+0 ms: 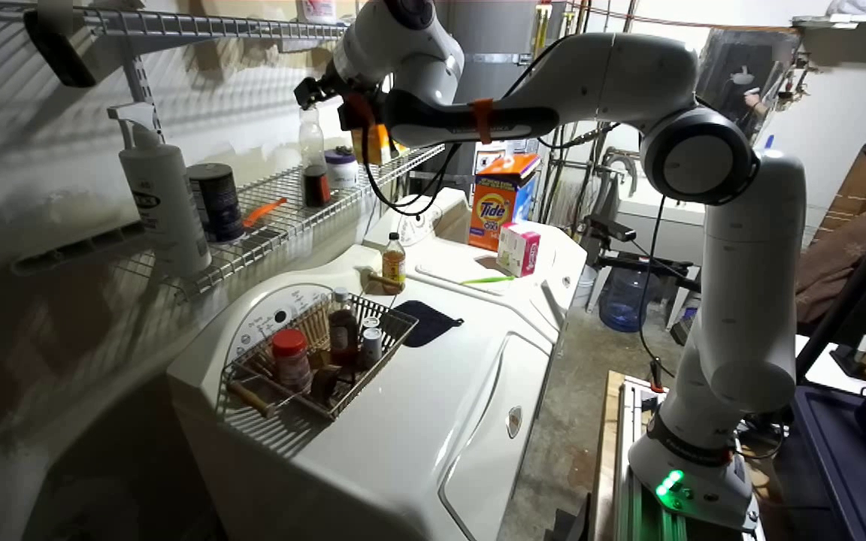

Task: Remove the transparent bottle from the bottom shelf

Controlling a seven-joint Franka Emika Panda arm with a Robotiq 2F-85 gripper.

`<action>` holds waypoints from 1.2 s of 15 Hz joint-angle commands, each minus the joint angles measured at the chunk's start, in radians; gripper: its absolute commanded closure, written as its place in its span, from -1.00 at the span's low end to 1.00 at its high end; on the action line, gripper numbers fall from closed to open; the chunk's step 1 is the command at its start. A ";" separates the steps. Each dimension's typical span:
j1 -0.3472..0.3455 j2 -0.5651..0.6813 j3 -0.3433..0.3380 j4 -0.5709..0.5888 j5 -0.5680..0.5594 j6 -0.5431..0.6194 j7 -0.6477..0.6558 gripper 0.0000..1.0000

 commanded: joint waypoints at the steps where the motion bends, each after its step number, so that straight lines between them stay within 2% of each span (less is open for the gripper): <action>1: 0.000 0.000 0.000 0.000 0.000 0.000 0.000 -1.00; 7: 0.014 0.041 -0.016 0.024 -0.051 0.030 0.065 -1.00; 13: 0.053 0.115 -0.069 0.108 -0.226 0.071 0.288 -1.00; 18: 0.082 0.186 -0.113 0.201 -0.348 0.062 0.418 -1.00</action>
